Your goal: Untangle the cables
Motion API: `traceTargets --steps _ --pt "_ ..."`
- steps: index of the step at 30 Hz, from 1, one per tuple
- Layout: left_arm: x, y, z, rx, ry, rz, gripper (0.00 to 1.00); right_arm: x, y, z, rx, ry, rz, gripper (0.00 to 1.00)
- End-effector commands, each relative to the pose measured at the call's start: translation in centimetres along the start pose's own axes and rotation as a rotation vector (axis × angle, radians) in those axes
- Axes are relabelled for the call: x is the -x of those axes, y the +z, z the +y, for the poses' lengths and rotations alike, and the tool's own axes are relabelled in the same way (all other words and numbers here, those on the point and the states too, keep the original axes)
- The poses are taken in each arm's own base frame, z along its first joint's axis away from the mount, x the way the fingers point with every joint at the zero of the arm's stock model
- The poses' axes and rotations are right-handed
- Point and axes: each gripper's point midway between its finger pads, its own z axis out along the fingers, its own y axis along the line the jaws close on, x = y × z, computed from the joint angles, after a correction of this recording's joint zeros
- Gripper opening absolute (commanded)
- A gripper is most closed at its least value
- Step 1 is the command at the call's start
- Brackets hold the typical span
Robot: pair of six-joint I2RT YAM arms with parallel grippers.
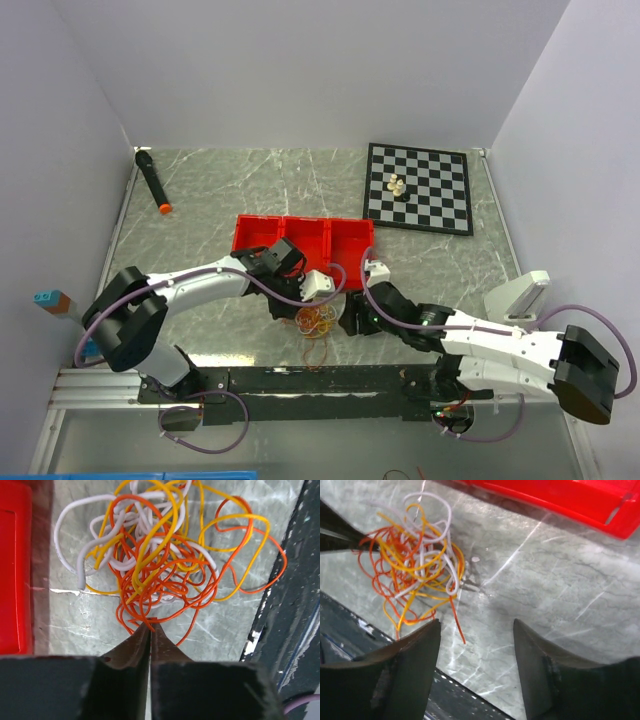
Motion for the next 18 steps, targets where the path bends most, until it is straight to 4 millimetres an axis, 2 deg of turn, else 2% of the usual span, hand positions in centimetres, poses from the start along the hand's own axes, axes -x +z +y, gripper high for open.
traceTargets --steps 1,4,9,18 --pt "1.4 -0.9 0.4 0.048 0.015 -0.062 0.04 0.2 -0.3 1.1 0.086 -0.001 -0.037 0.71" --pt "2.3 -1.6 0.6 0.078 0.012 -0.103 0.01 0.7 -0.4 1.3 0.104 0.005 -0.071 0.72" --pt "3.1 -2.4 0.8 0.103 0.003 -0.143 0.01 3.1 0.0 2.4 0.193 0.005 -0.154 0.63" --pt "2.4 -2.4 0.8 0.122 -0.004 -0.137 0.01 4.4 1.1 3.5 0.312 0.006 -0.148 0.48"
